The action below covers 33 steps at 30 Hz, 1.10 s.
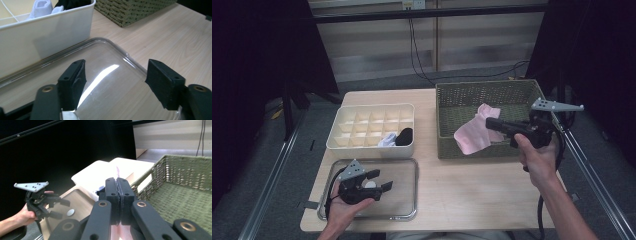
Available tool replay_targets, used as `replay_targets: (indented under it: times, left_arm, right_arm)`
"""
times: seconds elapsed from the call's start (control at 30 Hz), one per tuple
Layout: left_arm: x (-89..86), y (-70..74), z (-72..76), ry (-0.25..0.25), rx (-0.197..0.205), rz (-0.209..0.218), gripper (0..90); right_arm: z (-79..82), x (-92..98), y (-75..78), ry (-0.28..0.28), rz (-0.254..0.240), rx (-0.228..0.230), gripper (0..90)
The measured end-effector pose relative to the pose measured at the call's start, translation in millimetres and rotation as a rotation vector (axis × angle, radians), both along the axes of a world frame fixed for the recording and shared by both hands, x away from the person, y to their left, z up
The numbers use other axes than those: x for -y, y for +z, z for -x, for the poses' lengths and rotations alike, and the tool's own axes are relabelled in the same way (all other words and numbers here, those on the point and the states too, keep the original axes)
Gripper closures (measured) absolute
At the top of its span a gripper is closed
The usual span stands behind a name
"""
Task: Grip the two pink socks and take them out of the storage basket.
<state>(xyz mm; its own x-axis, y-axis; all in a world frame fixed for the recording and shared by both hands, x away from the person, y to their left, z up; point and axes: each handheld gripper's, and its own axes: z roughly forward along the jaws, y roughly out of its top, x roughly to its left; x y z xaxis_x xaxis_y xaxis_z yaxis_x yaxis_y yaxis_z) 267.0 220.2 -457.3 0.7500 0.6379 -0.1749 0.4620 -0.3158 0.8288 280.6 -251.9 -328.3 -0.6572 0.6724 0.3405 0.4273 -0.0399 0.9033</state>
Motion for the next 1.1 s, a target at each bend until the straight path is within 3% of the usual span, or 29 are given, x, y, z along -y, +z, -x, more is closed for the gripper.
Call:
replay_targets:
  times: [0.07, 0.37, 0.57, 0.63, 0.73, 0.9, 1.1]
  left_arm:
    - [2.7, 2.0, 1.7, 0.005, 0.022, -0.002, 36.5]
    - [14.5, 1.6, 0.3, -0.021, -0.001, 0.041, 45.0]
    - [27.8, 0.6, -7.7, -0.050, -0.022, -0.006, 49.6]
    - [34.4, 1.4, -10.0, -0.061, -0.009, -0.031, 51.3]
    - [44.7, 2.9, -12.4, -0.093, 0.002, -0.031, 55.1]
    - [64.7, 3.6, -12.5, -0.164, 0.017, -0.036, 68.8]
    - [93.4, 6.6, -16.7, -0.214, 0.024, -0.056, 72.6]
  right_arm:
    - [3.3, -1.6, -6.9, 0.004, 0.001, -0.009, 88.4]
    - [13.9, -10.5, -40.6, 0.019, -0.017, -0.062, 88.4]
    - [21.9, -16.5, -56.0, 0.025, -0.011, -0.098, 88.4]
    - [23.9, -17.6, -62.9, 0.028, -0.007, -0.113, 88.4]
    - [26.9, -21.5, -74.8, 0.025, 0.020, -0.128, 88.5]
    - [25.6, -27.0, -96.9, 0.044, 0.019, -0.169, 88.5]
    - [21.3, -25.2, -116.2, 0.031, 0.040, -0.227, 88.5]
